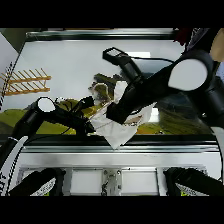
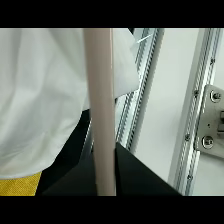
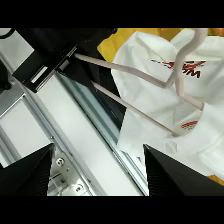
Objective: Fold the clothes and pants, and hang the long-sleeved shirts on hangers.
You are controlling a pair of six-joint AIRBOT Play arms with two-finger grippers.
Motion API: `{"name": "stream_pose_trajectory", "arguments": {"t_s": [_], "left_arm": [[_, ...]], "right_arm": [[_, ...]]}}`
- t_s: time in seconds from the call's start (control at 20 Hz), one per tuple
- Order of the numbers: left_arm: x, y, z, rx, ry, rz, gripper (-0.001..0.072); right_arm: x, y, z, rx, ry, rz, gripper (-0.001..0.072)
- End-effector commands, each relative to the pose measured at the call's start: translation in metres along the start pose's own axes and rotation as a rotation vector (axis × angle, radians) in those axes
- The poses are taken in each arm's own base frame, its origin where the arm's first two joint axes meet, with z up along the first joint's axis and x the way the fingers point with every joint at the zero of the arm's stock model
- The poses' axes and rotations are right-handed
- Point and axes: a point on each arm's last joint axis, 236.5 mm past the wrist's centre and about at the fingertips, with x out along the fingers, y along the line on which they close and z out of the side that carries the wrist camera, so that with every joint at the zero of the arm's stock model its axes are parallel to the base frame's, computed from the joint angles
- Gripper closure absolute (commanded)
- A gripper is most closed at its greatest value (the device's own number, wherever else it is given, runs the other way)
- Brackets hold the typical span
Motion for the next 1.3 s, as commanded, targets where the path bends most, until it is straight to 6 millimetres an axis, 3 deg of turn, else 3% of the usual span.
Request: {"name": "stream_pose_trajectory", "arguments": {"t_s": [0.0, 0.15, 0.25, 0.4, 0.6, 0.8, 0.95, 1.05, 1.25], "left_arm": [[0.000, 0.001, 0.000, -0.001, -0.001, 0.002, 0.0690], [0.000, 0.001, 0.000, 0.000, -0.001, 0.002, 0.0690], [0.000, 0.001, 0.000, -0.001, 0.000, 0.001, 0.0690], [0.000, 0.000, 0.000, -0.001, 0.000, 0.001, 0.0689], [0.000, 0.001, 0.000, -0.001, 0.000, 0.001, 0.0689], [0.000, 0.000, 0.000, -0.001, -0.001, 0.001, 0.0689], [0.000, 0.000, 0.000, -0.001, 0.000, 0.001, 0.0689], [0.000, 0.000, 0.000, 0.000, 0.000, 0.001, 0.0690], [0.000, 0.000, 0.000, -0.001, 0.000, 0.001, 0.0689]], "right_arm": [[-0.027, -0.016, 0.002, -0.038, -0.040, 0.109, 0.0100], [-0.041, -0.047, 0.015, 0.024, -0.122, 0.069, 0.0100], [-0.046, -0.056, 0.017, 0.048, -0.142, 0.056, 0.0100], [-0.050, -0.070, 0.020, -0.167, -0.168, 0.010, 0.0100], [-0.063, -0.100, -0.010, -0.304, -0.159, 0.078, 0.0100], [-0.088, -0.137, -0.024, -0.332, -0.407, 0.219, 0.0100], [-0.080, -0.179, -0.061, -0.309, -0.435, 0.241, 0.0100], [-0.072, -0.194, -0.080, -0.314, -0.433, 0.296, 0.0100], [-0.053, -0.211, -0.090, -0.406, -0.453, 0.349, 0.0100]]}}
